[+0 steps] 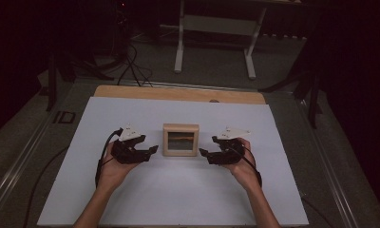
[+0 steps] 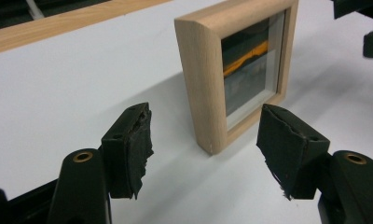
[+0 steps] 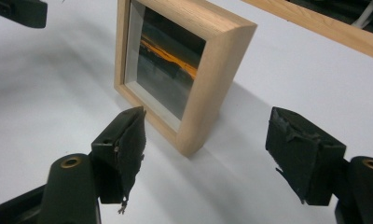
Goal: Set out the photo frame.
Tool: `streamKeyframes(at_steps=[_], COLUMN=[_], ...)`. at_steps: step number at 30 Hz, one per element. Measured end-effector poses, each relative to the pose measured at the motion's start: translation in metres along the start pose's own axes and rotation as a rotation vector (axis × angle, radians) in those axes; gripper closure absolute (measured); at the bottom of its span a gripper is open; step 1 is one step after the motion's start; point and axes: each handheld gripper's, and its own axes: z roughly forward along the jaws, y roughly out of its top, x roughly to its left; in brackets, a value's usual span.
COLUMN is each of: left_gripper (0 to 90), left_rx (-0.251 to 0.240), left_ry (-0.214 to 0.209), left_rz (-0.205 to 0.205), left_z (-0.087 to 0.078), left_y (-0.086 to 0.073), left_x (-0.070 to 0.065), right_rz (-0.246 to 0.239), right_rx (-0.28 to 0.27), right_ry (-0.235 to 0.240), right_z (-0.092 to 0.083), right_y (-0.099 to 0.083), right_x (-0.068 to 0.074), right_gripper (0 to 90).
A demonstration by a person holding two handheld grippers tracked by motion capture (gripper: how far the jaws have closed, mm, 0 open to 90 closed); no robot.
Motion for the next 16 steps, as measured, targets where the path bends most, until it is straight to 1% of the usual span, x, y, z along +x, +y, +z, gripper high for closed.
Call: streamKeyframes(at_steps=[4, 7, 10, 13, 16], left_gripper=[35.2, 35.2, 35.2, 35.0, 35.0], left_rx=[0.005, 0.011, 0.011, 0.014, 0.014], left_ry=[0.005, 0.013, 0.019, 0.029, 0.039], left_rz=[0.005, 0.009, 0.001, 0.001, -0.007], left_z=[-0.006, -0.012, -0.018, -0.023, -0.028], left_y=[-0.007, -0.012, -0.018, -0.024, -0.03], left_x=[0.001, 0.003, 0.005, 0.007, 0.009], right_rz=[0.009, 0.012, 0.021, 0.02, 0.022], right_rx=[0.0, 0.001, 0.004, 0.007, 0.013], right_ry=[-0.017, -0.024, -0.028, -0.031, -0.035], right_z=[-0.009, -0.012, -0.016, -0.017, -0.02], right_y=[-0.008, -0.012, -0.019, -0.022, -0.027], right_x=[-0.005, -0.007, -0.009, -0.009, -0.01], right_gripper=[28.1, 28.0, 27.9, 27.8, 27.8])
